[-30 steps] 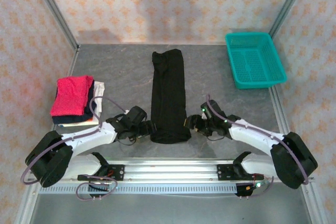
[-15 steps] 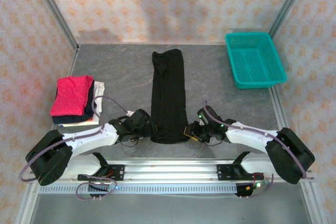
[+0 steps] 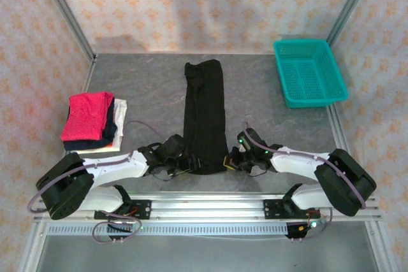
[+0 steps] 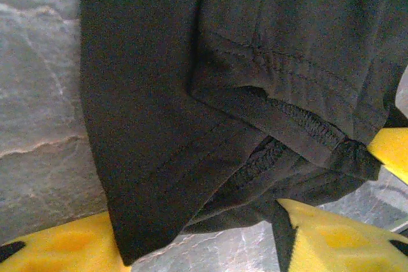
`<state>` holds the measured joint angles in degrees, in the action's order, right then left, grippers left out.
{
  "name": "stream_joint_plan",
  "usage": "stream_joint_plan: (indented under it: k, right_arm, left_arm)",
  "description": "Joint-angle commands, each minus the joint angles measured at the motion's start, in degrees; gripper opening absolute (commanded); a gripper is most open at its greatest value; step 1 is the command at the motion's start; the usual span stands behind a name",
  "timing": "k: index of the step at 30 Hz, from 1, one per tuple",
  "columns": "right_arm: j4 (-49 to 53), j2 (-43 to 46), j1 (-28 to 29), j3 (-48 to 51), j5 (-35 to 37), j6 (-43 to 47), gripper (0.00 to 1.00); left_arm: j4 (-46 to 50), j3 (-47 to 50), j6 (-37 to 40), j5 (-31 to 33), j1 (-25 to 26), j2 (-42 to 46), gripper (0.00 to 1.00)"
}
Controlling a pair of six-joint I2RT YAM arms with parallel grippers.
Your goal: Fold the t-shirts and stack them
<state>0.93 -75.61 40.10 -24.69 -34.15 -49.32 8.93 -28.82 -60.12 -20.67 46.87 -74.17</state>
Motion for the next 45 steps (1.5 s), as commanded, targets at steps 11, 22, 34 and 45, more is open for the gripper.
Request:
stream_joint_plan:
  k: [11,22,34,45]
  right_arm:
    - [-1.3,-0.5,0.2,0.0,-0.1,-0.4,0.00]
    - [-1.0,-0.3,0.2,-0.4,-0.4,-0.7,0.00]
    - [-0.6,0.0,0.2,-0.2,0.0,-1.0,0.00]
    - [0.7,2.2,0.2,-0.2,0.3,-0.8,0.00]
  left_arm:
    - [6.8,0.9,-0.4,6.0,-0.7,7.2,0.66]
    - [3.7,1.6,-0.7,7.4,-2.8,4.7,0.62]
    - [-1.4,2.1,-2.2,5.0,-2.8,2.4,0.28]
    - [0.7,3.2,-2.4,5.9,-2.8,3.9,0.00]
